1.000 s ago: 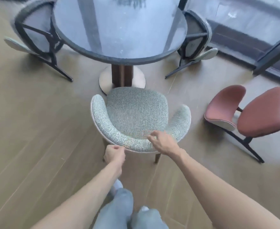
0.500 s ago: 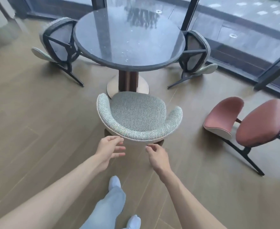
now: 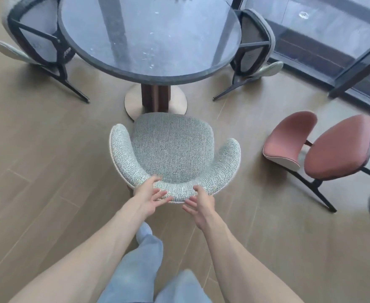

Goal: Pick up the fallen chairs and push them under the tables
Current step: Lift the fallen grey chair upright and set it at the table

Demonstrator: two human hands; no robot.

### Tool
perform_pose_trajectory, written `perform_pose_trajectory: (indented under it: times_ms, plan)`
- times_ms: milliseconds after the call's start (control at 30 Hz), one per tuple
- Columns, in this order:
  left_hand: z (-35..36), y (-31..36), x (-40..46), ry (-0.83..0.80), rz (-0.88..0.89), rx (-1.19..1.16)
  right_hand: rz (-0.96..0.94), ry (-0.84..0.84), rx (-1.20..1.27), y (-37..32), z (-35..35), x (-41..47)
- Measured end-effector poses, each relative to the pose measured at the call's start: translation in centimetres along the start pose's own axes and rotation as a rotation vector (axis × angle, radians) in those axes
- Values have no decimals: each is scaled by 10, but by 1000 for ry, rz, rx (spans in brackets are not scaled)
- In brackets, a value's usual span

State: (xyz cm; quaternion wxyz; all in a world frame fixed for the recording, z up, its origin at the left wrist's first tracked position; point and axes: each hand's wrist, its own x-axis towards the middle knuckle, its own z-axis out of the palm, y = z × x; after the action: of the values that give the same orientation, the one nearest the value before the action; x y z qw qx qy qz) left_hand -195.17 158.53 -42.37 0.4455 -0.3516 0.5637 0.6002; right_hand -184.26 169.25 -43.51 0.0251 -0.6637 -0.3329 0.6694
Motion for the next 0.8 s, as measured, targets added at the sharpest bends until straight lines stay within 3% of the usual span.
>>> perform_pose_trajectory:
  times_ms: [133,300,433,600,800]
  plan:
    - [-2,4,28,160,-101,89,130,125,28,-12,0,28]
    - [-6,3,52,249,-142,22,271,-4,170,-17,-26,68]
    - [6,-6,66,210,-142,-184,283,-173,333,-19,-28,91]
    - [16,-15,73,399,-99,-235,271,-122,351,-26,-24,100]
    - [18,-7,79,401,-95,-296,266,-131,334,-38,-18,106]
